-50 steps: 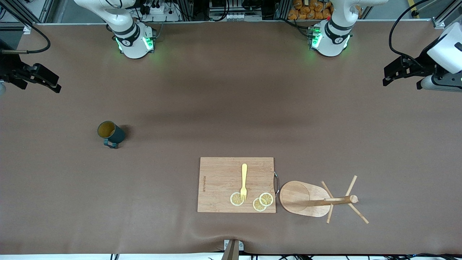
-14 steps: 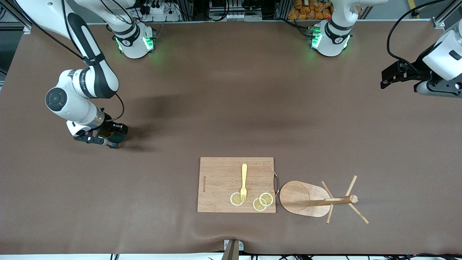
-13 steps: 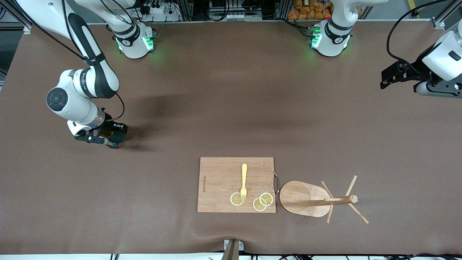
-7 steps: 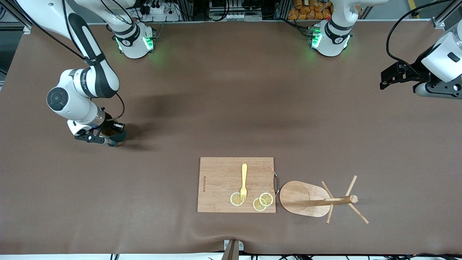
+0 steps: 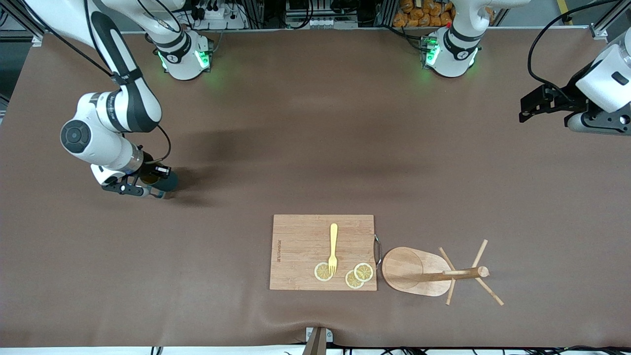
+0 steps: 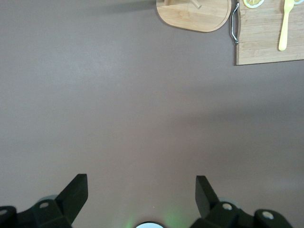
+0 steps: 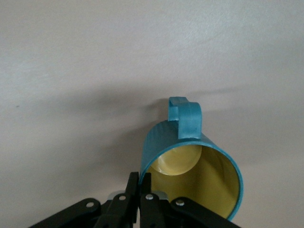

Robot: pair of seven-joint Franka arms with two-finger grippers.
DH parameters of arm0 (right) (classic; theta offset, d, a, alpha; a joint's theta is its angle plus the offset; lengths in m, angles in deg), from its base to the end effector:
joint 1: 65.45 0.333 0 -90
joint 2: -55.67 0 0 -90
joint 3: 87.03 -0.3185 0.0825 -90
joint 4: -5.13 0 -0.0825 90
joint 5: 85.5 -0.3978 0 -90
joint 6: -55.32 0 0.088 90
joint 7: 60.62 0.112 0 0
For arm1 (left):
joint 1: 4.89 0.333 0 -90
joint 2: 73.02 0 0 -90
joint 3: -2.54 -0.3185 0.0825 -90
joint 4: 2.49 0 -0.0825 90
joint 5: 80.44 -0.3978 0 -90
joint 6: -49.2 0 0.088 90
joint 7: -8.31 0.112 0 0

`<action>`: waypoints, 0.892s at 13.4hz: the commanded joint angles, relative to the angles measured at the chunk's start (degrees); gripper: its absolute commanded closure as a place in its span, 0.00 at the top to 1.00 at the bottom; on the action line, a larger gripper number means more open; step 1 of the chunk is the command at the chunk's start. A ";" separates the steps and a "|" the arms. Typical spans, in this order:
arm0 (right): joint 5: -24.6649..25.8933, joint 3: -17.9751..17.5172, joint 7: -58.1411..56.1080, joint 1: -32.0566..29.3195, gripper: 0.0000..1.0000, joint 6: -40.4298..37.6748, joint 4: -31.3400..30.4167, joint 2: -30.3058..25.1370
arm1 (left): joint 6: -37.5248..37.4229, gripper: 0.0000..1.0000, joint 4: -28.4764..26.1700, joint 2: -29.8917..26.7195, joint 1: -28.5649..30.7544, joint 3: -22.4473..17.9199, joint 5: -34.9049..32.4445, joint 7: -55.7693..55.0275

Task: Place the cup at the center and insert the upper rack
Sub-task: 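Close the right gripper on the teal mug rim and lift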

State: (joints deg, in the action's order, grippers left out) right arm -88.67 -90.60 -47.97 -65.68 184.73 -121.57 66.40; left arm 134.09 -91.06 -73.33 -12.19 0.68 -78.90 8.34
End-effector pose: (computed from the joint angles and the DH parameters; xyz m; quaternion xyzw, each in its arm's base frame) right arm 0.5408 0.0334 0.2705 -0.9922 0.1000 0.0727 0.0159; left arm 0.5543 -0.0560 0.6295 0.9983 -0.0485 -0.0300 0.0121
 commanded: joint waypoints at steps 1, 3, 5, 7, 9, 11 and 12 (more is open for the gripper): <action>-0.26 -0.73 6.05 1.90 0.00 -8.44 5.66 -1.76 | 0.02 1.00 0.68 0.40 0.36 0.01 -1.01 -0.12; -0.52 -3.88 12.36 1.73 0.00 -11.27 8.92 -1.76 | 0.28 1.00 1.03 0.31 0.45 -0.08 -0.40 -0.12; -0.53 -7.40 19.93 1.73 0.00 -11.46 10.94 -1.15 | 1.86 1.00 1.03 0.04 0.62 -0.08 -0.31 -0.20; -0.53 -7.77 21.19 1.90 0.00 -11.54 11.65 -1.06 | 2.74 1.00 1.03 -0.31 1.32 -0.08 -0.22 -0.29; -0.53 -7.77 20.57 1.38 0.00 -11.54 11.57 -1.06 | 3.18 1.00 1.03 -0.22 1.32 -0.08 -0.22 -0.38; -1.57 -7.94 22.67 2.16 0.00 -11.54 12.53 -1.06 | 3.97 1.00 0.94 -0.22 1.24 -0.08 -0.31 -0.47; -1.84 -8.55 24.77 2.60 0.00 -11.63 13.23 -0.97 | 3.97 1.00 0.94 -0.22 1.32 -0.08 -0.31 -0.47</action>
State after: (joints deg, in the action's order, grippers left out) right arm -89.48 -98.41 -26.69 -63.71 174.06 -110.66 65.00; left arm 137.59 -90.39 -73.27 -11.07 0.38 -78.90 8.33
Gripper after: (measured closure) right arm 0.956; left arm 0.000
